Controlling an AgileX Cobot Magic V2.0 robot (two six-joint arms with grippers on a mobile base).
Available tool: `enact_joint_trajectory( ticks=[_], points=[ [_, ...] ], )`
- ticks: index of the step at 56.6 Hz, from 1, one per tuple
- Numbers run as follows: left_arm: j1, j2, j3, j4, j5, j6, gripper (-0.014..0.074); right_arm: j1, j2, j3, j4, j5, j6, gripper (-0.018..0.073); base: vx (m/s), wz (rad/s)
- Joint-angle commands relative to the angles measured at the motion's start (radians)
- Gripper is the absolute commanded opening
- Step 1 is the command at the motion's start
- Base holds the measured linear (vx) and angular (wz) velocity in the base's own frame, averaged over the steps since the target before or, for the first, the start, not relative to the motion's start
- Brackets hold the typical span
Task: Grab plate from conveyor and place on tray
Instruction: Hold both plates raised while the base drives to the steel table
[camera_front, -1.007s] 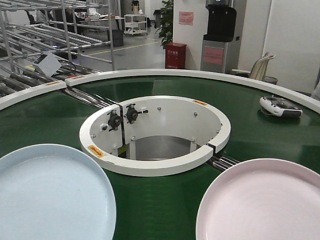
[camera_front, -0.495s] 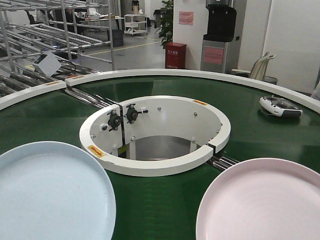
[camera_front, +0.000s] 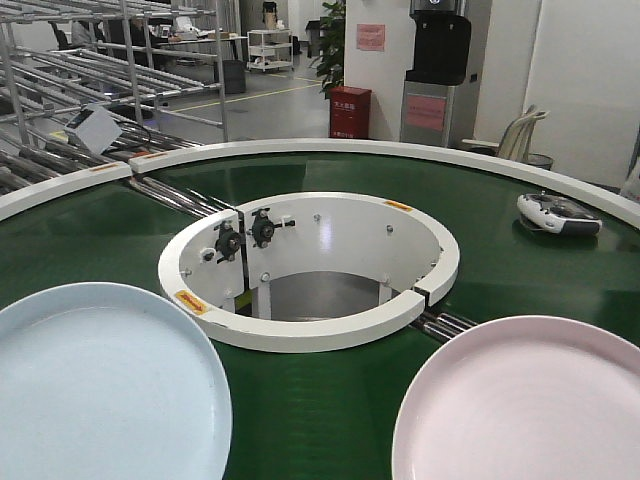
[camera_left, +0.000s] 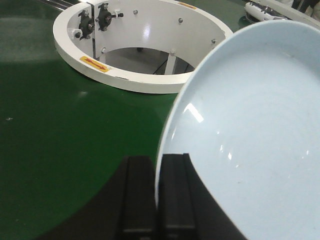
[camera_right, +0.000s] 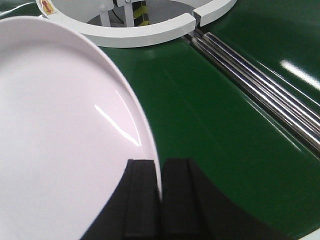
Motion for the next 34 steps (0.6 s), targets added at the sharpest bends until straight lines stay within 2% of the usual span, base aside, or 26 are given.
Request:
enact_joint_trajectory(
  ticks=[1, 21, 34],
  points=[
    [-0.002, -0.001, -0.028, -0.026, -0.086, 0.000, -0.0006, -0.003, -0.003, -0.026, -0.023, -0.079, 0.003, -0.0009, -0.02, 0.00],
    [-0.002, -0.001, -0.028, -0.026, -0.086, 0.000, -0.0006, -0.003, -0.003, -0.026, -0.023, -0.079, 0.003, -0.0009, -0.09, -0.05],
    [-0.002, -0.001, -0.028, -0.026, -0.086, 0.000, -0.0006, -0.003, -0.003, -0.026, -0.023, -0.079, 0.003, -0.0009, -0.15, -0.31]
  ],
)
